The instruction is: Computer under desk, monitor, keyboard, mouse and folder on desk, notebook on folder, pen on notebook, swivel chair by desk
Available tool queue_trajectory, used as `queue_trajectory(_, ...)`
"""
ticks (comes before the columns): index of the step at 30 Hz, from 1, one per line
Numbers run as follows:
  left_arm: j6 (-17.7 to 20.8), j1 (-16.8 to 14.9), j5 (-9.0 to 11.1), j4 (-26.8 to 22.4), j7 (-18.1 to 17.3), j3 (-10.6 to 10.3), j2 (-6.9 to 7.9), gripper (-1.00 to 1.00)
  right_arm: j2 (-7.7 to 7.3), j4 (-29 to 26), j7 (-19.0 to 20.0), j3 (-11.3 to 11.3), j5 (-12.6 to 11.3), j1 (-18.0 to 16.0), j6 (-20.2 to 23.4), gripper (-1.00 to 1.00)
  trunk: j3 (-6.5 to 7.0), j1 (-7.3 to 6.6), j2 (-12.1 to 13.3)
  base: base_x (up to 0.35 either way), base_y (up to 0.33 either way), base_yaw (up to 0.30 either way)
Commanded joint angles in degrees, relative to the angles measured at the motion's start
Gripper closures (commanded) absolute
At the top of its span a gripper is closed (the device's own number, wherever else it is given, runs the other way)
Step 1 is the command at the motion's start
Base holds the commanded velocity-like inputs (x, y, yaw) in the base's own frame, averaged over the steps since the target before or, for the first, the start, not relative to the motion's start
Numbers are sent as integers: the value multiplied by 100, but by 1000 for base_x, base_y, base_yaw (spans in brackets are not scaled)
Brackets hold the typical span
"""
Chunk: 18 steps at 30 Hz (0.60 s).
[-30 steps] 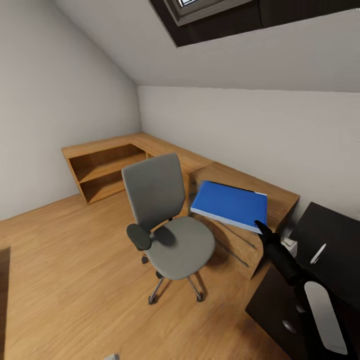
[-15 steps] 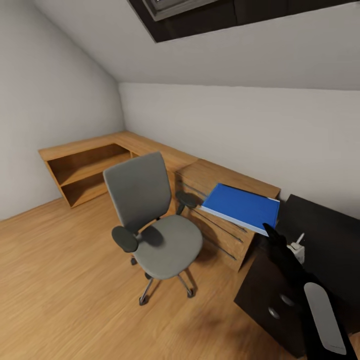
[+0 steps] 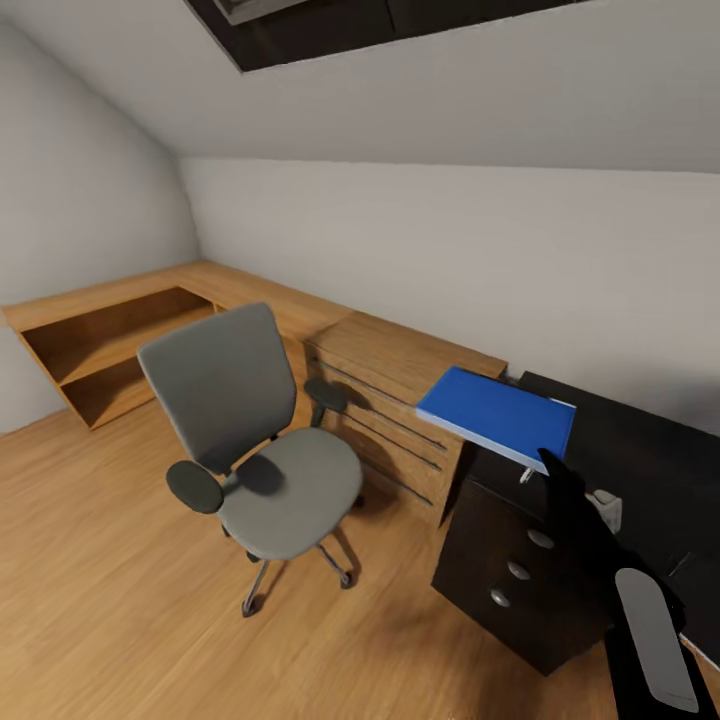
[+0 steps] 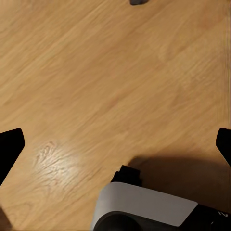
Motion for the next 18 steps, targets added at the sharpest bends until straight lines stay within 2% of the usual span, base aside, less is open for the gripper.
queue_trajectory(1, -35, -4, 61, -5, 38, -47, 8, -100, 6, -10, -43, -16, -64, -6, 29, 100, -12, 0, -4, 0, -124, -230)
queue_trajectory(18, -38, -4, 61, -2, 44, -42, 8, -100, 0, -9, -43, -28, -56, -6, 10, 100, -124, 0, -4, 0, -14, -230)
